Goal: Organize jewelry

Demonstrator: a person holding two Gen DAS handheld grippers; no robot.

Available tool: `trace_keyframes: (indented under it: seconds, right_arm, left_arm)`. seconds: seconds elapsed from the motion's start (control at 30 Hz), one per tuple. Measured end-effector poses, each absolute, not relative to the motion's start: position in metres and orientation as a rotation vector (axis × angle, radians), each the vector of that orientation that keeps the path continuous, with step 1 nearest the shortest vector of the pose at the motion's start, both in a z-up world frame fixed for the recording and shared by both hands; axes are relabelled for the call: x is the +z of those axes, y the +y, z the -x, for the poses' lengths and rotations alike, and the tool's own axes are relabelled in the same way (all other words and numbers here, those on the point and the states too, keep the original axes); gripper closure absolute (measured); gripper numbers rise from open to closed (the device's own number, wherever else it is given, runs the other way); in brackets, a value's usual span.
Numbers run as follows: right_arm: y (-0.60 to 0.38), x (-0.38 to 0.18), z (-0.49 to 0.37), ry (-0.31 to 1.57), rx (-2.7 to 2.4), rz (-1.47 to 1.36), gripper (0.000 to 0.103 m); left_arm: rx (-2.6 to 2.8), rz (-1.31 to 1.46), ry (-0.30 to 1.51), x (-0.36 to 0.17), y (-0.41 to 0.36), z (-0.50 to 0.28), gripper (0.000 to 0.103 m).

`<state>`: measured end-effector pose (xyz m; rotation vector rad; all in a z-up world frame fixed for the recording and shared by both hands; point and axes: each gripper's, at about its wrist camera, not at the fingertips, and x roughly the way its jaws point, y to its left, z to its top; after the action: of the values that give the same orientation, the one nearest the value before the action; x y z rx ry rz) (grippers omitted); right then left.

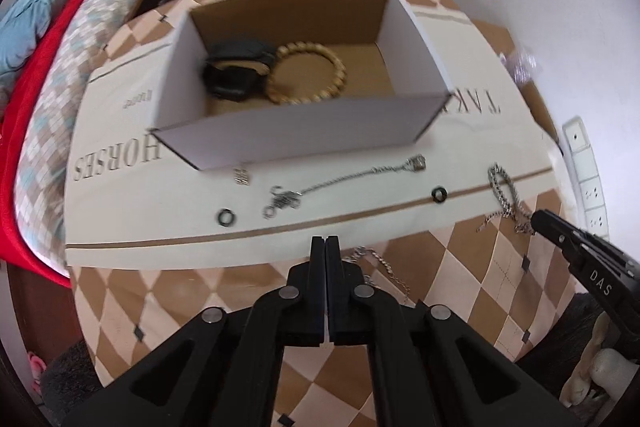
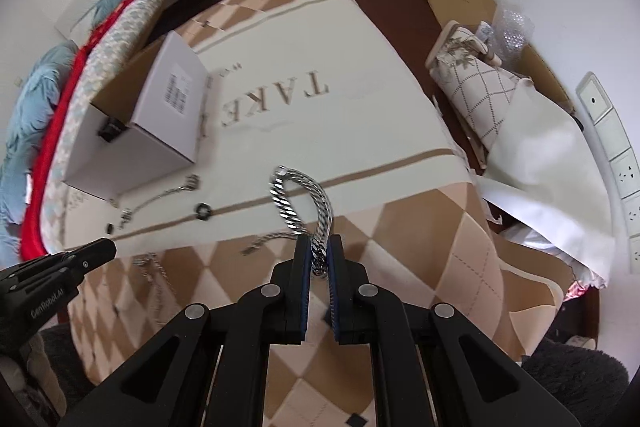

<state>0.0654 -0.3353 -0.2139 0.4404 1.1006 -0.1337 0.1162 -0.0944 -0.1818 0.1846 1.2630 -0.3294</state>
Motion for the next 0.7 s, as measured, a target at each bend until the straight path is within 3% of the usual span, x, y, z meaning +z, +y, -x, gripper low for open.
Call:
trace_keyframes:
  seconds: [0.23,0.3,0.33,0.43,0.7]
  right_arm:
    - [-0.321,-0.185,-0.065,1.050,-0.084,-0.444,0.094]
    - [-0.319,-0.181,-0.066,1.045,-0.078,-0.438,0.094]
    - [-0.320,-0.180,-0.066,1.044,-0.076,-0.438,0.094]
    - [-0.321,-0.180,-0.067,1.045,-0.083,-0.438,0.094]
    - [-0.330,-0.187,-0.062,1.064,-0.112,-0.444,0.094]
  left_arm:
    - [-0.341,-0.122,1.231,-0.160,-0.072,-0.120,0.103]
    - [-0.381,-0.046,1.269,-0.167,-0.069,-0.124,0.098]
    - [-0.390,-0.022,1.289,-0.173,-0.070,-0.127,0.091]
    - [-0.382,0.021,1.354,-0.199,-0.072,-0.131,0.050]
    - [-0.381,-0.146,1.334,-0.230,-0.099,-0.120,0.051]
